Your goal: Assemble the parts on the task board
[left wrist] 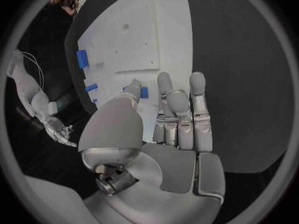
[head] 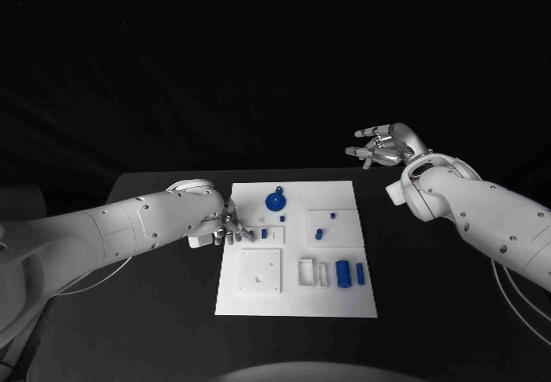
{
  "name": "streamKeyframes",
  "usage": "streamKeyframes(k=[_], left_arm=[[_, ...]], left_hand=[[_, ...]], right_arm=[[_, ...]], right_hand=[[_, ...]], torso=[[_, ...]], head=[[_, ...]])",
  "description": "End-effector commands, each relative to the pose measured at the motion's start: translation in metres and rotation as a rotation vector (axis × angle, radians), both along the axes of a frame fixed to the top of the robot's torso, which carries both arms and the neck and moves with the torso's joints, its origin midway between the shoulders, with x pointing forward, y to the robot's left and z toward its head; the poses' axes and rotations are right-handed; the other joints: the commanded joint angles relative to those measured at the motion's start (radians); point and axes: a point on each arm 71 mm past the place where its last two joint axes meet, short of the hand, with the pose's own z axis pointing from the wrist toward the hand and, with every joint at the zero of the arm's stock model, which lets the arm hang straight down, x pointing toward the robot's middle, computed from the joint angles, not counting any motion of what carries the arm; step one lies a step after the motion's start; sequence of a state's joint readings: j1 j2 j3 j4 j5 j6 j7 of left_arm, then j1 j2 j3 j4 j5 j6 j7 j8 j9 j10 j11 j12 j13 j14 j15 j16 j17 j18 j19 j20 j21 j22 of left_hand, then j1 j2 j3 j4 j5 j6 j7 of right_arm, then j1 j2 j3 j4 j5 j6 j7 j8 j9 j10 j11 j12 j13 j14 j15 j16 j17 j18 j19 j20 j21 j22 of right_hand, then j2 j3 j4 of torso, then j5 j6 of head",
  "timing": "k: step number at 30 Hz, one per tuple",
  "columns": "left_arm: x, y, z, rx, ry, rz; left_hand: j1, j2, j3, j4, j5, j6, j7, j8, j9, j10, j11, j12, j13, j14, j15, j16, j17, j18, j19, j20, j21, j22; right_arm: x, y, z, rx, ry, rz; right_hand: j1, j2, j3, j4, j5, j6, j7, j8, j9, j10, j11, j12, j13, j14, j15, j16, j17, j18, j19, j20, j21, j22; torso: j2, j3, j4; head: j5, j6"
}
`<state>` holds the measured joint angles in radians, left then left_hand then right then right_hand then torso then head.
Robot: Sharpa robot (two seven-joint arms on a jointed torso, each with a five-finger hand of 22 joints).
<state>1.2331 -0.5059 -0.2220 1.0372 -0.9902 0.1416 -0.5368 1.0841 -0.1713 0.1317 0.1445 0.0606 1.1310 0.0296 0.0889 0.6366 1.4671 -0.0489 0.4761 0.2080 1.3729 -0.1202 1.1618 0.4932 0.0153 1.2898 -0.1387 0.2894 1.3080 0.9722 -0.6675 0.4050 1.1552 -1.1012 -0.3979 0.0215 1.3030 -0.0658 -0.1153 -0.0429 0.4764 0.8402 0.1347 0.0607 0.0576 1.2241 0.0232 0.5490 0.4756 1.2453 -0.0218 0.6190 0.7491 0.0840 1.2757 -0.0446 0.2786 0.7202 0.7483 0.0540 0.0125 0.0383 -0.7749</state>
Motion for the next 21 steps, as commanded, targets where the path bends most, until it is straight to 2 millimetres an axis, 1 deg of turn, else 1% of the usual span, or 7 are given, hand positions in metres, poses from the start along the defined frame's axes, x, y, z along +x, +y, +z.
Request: streamKeyframes(k=[1, 2, 3, 12, 13, 16, 21], left_arm=[[-0.003, -0.004, 0.001, -0.059, 0.027, -0.015], [-0.004, -0.003, 0.002, -0.069, 0.028, -0.013], [-0.005, -0.003, 0.003, -0.079, 0.027, -0.011], [-0.004, 0.002, 0.020, -0.195, -0.035, 0.016], [-0.003, 0.003, 0.023, -0.215, -0.055, 0.018], [-0.001, 0.003, 0.036, -0.275, -0.140, 0.012], [0.002, -0.004, 0.062, -0.374, -0.379, -0.094]], left_hand=[[0.000, -0.011, -0.011, -0.002, -0.008, -0.047, 0.009, -0.002, -0.058, 0.027, 0.010, -0.022, -0.007, -0.020, 0.006, -0.007, -0.009, -0.015, -0.011, 0.005, -0.010, 0.013], [-0.003, -0.015, -0.017, -0.002, -0.011, -0.068, 0.015, -0.009, -0.072, 0.019, 0.012, -0.030, -0.010, -0.029, 0.008, -0.010, -0.012, -0.015, -0.016, 0.007, -0.014, 0.013], [0.001, -0.011, -0.040, -0.004, -0.012, -0.085, 0.023, 0.051, -0.202, 0.031, 0.009, -0.058, -0.014, -0.045, 0.017, 0.004, -0.027, -0.015, -0.027, 0.016, -0.035, 0.012], [0.024, -0.005, -0.031, -0.024, -0.012, -0.138, 0.037, 0.067, -0.278, -0.038, 0.026, -0.091, -0.020, -0.087, 0.033, -0.019, -0.050, -0.014, -0.046, 0.028, -0.062, 0.005], [0.027, 0.012, -0.047, -0.048, -0.012, -0.140, 0.038, 0.098, -0.330, -0.044, 0.027, -0.090, -0.018, -0.093, 0.037, -0.013, -0.060, -0.009, -0.041, 0.034, -0.083, -0.001], [0.068, 0.035, -0.032, -0.074, -0.008, -0.129, 0.045, 0.114, -0.341, -0.086, 0.039, -0.115, -0.029, -0.130, 0.051, -0.044, -0.078, -0.013, -0.065, 0.045, -0.106, -0.011], [0.263, 0.113, 0.016, -0.219, 0.144, -0.085, 0.062, 0.112, -0.410, -0.169, 0.071, -0.260, -0.117, -0.215, 0.090, -0.240, -0.185, -0.009, -0.133, 0.083, -0.223, -0.106]], right_arm=[[0.000, 0.000, -0.001, 0.002, 0.002, 0.008], [0.000, -0.001, -0.001, 0.001, 0.003, 0.008], [0.000, -0.001, -0.001, 0.001, 0.003, 0.007], [-0.001, -0.003, -0.002, 0.000, 0.006, 0.004], [-0.001, -0.003, -0.002, 0.000, 0.007, 0.004], [-0.001, -0.005, -0.003, 0.000, 0.008, 0.002], [0.000, -0.008, -0.004, 0.001, 0.011, -0.006]], right_hand=[[0.003, 0.006, 0.001, -0.004, 0.003, -0.008, -0.002, -0.005, -0.001, -0.007, 0.001, -0.007, -0.004, -0.004, 0.000, -0.003, -0.003, -0.011, 0.005, 0.003, -0.005, -0.002], [0.003, 0.005, 0.002, -0.003, 0.004, -0.009, -0.002, -0.005, -0.001, -0.006, 0.001, -0.008, -0.006, -0.004, 0.000, -0.004, -0.004, -0.011, 0.006, 0.003, -0.006, -0.003], [0.003, 0.005, 0.002, -0.003, 0.004, -0.009, -0.002, -0.005, -0.001, -0.006, 0.001, -0.008, -0.006, -0.004, 0.000, -0.004, -0.004, -0.011, 0.006, 0.003, -0.006, -0.003], [0.003, 0.005, 0.002, -0.003, 0.004, -0.011, -0.002, -0.005, -0.001, -0.004, 0.001, -0.014, -0.017, -0.003, 0.001, -0.010, -0.010, -0.011, 0.009, 0.004, -0.015, -0.011], [0.003, 0.005, 0.002, -0.003, 0.004, -0.011, -0.002, -0.005, -0.001, -0.004, 0.001, -0.014, -0.017, -0.003, 0.001, -0.010, -0.010, -0.011, 0.009, 0.004, -0.015, -0.011], [0.003, 0.005, 0.002, -0.003, 0.004, -0.011, -0.002, -0.005, -0.001, -0.004, 0.001, -0.014, -0.017, -0.003, 0.001, -0.010, -0.010, -0.011, 0.009, 0.004, -0.015, -0.011], [0.007, 0.014, 0.003, -0.011, -0.002, 0.027, -0.004, -0.004, 0.000, -0.005, 0.000, -0.017, -0.022, -0.005, 0.000, -0.013, -0.014, -0.012, 0.010, 0.004, -0.021, -0.016]], torso=[[0.000, 0.0008, 0.0004], [0.000, 0.0007, 0.0005], [0.000, 0.0008, 0.0009], [0.000, 0.0011, 0.0012], [0.000, 0.0013, 0.0015], [0.000, 0.0011, 0.0008], [0.000, -0.0001, 0.0003]], head=[[-0.001, 0.001], [-0.001, 0.001], [-0.002, 0.002], [-0.005, 0.005], [-0.005, 0.006], [-0.007, 0.008], [-0.011, 0.018]])
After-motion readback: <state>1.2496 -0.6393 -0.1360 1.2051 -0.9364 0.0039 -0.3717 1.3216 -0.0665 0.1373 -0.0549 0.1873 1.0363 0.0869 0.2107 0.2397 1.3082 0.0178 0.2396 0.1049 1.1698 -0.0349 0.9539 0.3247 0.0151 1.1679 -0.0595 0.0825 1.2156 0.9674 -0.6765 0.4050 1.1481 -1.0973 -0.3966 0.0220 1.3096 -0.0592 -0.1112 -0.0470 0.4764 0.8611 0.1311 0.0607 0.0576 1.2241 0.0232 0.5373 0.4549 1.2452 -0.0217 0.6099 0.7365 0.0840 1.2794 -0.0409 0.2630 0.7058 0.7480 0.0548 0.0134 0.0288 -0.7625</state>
